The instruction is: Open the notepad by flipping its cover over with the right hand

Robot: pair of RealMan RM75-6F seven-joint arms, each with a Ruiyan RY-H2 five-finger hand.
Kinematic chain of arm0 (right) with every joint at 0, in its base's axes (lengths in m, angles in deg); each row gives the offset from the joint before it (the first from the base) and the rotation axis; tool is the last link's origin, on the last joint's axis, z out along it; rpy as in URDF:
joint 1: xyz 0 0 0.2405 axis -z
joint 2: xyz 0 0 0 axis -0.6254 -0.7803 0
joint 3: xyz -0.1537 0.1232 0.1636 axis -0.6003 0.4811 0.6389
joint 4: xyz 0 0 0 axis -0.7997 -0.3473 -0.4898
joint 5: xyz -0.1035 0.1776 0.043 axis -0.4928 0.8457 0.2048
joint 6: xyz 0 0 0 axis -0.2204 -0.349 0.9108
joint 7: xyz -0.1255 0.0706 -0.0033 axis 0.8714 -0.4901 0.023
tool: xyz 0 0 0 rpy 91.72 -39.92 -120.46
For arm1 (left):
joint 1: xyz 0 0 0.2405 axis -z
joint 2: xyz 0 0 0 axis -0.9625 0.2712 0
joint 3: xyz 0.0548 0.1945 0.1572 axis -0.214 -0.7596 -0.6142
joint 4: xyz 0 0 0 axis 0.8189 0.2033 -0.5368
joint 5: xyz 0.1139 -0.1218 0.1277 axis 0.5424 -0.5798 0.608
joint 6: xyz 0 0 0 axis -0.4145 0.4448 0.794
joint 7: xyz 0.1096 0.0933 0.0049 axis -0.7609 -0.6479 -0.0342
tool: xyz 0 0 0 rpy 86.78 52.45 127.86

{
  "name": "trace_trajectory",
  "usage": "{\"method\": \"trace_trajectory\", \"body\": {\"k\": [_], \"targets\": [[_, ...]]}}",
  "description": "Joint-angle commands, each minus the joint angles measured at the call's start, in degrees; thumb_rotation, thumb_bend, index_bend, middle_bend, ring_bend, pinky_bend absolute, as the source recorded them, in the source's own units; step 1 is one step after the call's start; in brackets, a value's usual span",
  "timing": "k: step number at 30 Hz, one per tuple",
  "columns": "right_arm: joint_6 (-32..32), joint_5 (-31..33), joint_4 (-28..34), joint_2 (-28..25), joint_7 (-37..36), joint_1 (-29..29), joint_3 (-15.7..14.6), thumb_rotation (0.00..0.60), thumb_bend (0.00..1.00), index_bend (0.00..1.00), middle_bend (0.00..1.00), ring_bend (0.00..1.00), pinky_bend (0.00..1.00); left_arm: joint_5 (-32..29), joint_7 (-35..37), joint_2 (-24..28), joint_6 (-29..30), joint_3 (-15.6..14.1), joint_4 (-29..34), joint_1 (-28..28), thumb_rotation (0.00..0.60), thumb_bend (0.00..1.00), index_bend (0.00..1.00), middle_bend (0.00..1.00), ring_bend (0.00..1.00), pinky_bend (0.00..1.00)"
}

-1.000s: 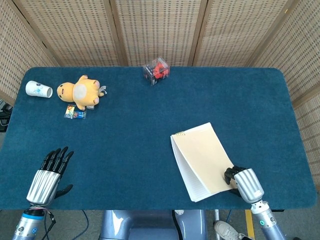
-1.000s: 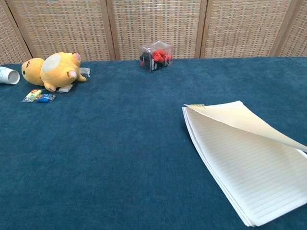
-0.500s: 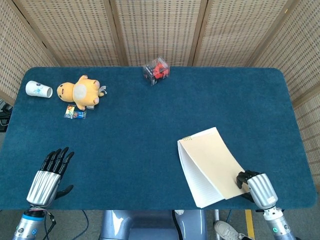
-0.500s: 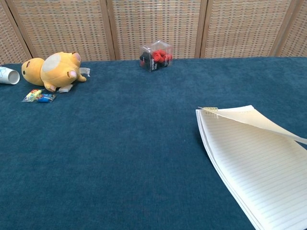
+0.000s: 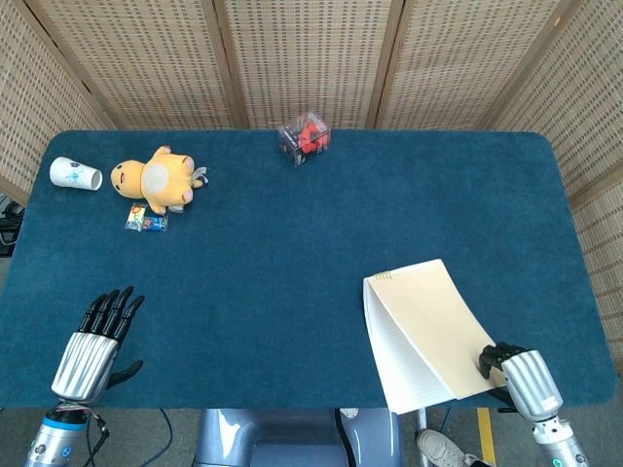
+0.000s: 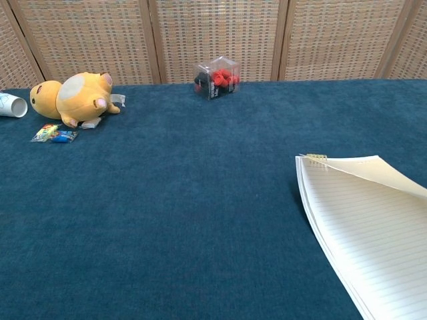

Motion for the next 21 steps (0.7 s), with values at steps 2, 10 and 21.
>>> {"method": "trace_trajectory", "body": {"k": [2, 10, 21], "targets": [[1.1, -0.5, -0.8, -0.1, -0.8, 1.0, -0.4, 0.6, 0.63, 0.75, 0.74, 0.64, 0.82, 0.0, 0.0, 0.0, 0.0, 0.0, 0.0, 0.0, 0.6, 0.0, 0.0, 0.0, 0.0, 0.07], [3.1, -1.4, -2.6, -0.2, -1.8, 3.0, -1.3, 0.6, 0.63, 0.75, 0.74, 0.64, 0.82, 0.3, 0.0, 0.1, 0.3, 0.0, 0.1, -0.1, 0.6, 0.0, 0.0, 0.0, 0.0, 0.07], [5.7, -2.9, -1.7, -0.7, -1.9, 2.9, -0.2, 0.6, 0.63, 0.75, 0.74, 0.64, 0.82, 0.5, 0.2, 0.2, 0.3, 0.0, 0.2, -0.1, 0.6, 0.0, 0.0, 0.0, 0.0, 0.07]]}}
